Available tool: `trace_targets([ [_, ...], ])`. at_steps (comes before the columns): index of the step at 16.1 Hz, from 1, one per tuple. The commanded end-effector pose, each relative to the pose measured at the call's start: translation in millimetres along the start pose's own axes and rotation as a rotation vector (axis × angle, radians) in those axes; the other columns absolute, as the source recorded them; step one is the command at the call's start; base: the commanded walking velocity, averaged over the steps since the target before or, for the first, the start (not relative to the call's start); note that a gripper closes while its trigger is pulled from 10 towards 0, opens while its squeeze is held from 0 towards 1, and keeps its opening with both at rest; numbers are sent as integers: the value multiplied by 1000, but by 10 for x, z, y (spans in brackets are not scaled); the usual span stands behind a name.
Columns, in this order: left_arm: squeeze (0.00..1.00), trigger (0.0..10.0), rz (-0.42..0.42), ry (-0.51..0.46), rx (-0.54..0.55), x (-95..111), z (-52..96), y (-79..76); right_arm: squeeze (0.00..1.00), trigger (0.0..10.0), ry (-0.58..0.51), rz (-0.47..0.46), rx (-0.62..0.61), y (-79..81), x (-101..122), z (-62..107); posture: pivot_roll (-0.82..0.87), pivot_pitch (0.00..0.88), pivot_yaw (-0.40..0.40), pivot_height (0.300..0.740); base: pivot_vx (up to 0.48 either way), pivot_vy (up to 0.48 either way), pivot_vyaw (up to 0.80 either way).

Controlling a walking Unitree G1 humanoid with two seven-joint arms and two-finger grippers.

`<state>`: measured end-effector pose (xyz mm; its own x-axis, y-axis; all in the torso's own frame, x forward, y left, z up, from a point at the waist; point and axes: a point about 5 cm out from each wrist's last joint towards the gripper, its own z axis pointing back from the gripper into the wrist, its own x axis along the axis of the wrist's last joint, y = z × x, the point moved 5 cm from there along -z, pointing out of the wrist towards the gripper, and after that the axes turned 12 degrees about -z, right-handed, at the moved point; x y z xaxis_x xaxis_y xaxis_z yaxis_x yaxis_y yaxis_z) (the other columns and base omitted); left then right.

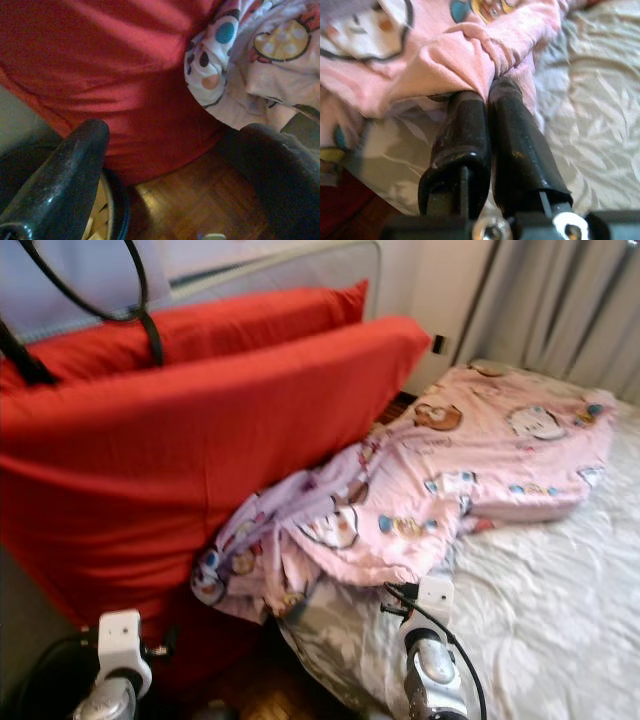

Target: Clean up the room

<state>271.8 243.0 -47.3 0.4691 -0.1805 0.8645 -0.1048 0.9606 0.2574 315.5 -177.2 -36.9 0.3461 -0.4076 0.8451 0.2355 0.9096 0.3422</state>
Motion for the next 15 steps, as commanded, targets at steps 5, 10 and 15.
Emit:
trace_targets([
  [5,0,10000,-44,195,-9,-542,175,-30,0,10000,-27,23,52,93,37,1,62,0,-87,740,0,0,0],
  [10,0,10000,-39,388,-43,-942,359,-158,0,10000,-40,28,45,129,116,-46,48,0,-84,740,0,0,0],
  [15,0,10000,-41,370,-64,-885,318,-204,0,10000,-44,33,33,106,127,-48,49,0,-79,740,0,0,0],
])
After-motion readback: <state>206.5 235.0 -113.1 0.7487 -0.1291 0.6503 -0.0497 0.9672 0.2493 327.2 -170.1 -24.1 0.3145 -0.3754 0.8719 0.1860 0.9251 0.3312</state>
